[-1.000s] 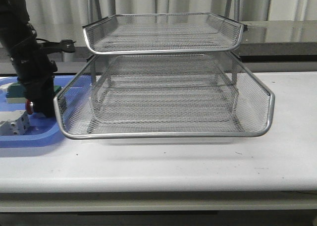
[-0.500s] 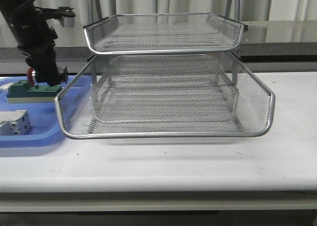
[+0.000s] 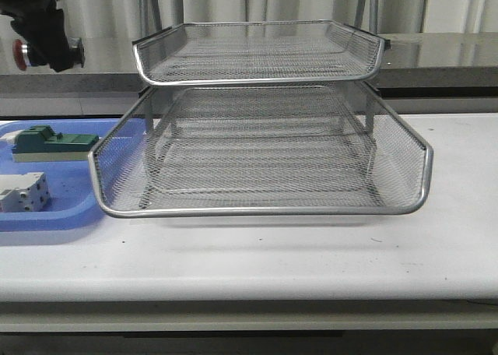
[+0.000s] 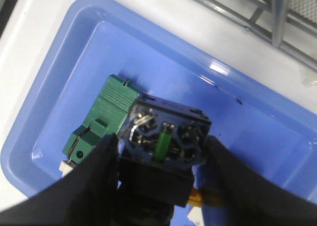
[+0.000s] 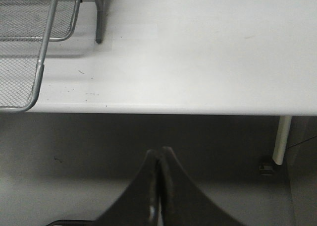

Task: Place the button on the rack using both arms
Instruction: 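Lift the red push button out of the tray with the left gripper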

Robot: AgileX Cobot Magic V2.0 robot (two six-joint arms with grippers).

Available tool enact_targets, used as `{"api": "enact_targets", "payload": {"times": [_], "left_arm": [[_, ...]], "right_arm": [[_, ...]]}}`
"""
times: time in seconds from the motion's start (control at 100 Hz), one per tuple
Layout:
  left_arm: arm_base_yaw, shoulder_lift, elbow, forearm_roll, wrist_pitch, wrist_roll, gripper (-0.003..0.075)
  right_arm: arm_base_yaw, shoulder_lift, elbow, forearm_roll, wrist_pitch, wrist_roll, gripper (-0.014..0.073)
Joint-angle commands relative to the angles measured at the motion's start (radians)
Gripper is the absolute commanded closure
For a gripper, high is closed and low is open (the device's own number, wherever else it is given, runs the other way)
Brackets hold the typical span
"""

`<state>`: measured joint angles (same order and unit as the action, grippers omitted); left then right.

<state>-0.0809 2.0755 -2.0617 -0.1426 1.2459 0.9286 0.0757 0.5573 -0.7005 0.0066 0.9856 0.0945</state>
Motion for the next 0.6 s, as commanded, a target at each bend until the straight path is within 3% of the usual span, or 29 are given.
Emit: {"api": "enact_targets", "payload": {"times": [0.0,0.35,0.59], "left_arm": [[-0.006,-0.121,0.024,-0.013,0.021,-0.015,0.0741],[-0.025,-0.367,0.3,-0.041,0.021,-0.015,0.0741],[-0.129,-0.486,0.432,-0.051,0.021,-0.015,0.0741]], "right_arm": [[0.002,0.002,-0.034,-0.007,-0.05,-0.005,0.0662],[0.002,0.002,-0.034,-0.007,-0.05,-0.005,0.0662],[0.002,0.002,-0.034,-0.007,-0.05,-0.005,0.0662]]}}
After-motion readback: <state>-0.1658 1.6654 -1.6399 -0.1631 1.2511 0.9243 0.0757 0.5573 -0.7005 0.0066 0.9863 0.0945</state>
